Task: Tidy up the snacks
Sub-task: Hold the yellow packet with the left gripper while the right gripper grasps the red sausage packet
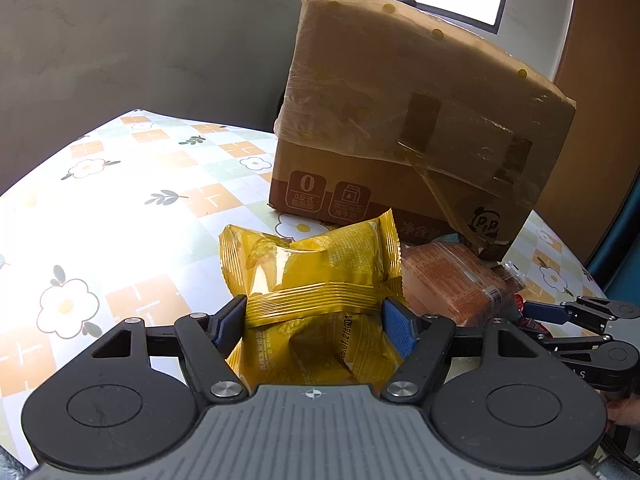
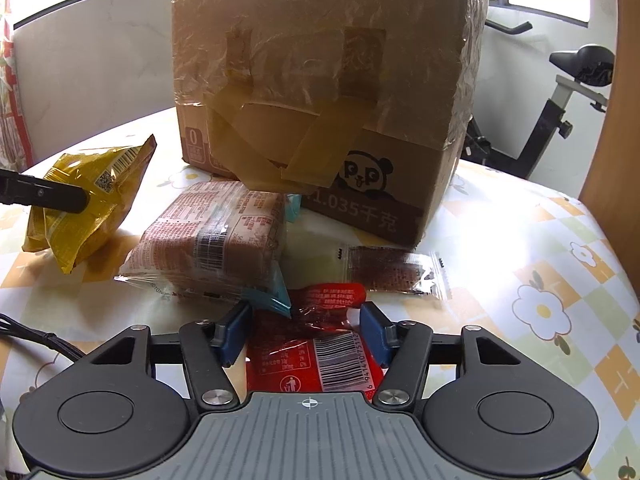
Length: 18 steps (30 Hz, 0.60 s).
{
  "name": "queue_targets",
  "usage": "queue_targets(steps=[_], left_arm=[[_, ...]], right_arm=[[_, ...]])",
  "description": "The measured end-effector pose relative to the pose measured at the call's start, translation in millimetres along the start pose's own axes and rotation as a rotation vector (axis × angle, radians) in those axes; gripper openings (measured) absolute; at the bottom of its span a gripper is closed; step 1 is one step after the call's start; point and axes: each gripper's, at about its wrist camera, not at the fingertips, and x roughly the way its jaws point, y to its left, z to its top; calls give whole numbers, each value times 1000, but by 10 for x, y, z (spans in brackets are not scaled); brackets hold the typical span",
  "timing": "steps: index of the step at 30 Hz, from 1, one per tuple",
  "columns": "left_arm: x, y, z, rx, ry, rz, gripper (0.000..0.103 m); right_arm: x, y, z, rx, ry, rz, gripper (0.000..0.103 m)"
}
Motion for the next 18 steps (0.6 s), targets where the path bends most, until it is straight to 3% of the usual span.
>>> queue_targets(steps=[2,8,11,14,18], left_arm=[[-8,13,0,-2,-3,-1,74],[-4,35,-9,-3,-1,-2,74],[-3,38,-8,-5,-2,1,74],[2,22,-10,-5,-3,2,74],[3,4,-18,-2,-6,6,74]], right_arm=[[-38,-53,-15,37,-18,-24,33],[-60,-220,-19,155,-32,-155,30],[-74,-365,-31,253,-35,-213,31],[-121,-503,-74,337,-46,-197,37],[-159,-483,-86,323,-74,-203,43]])
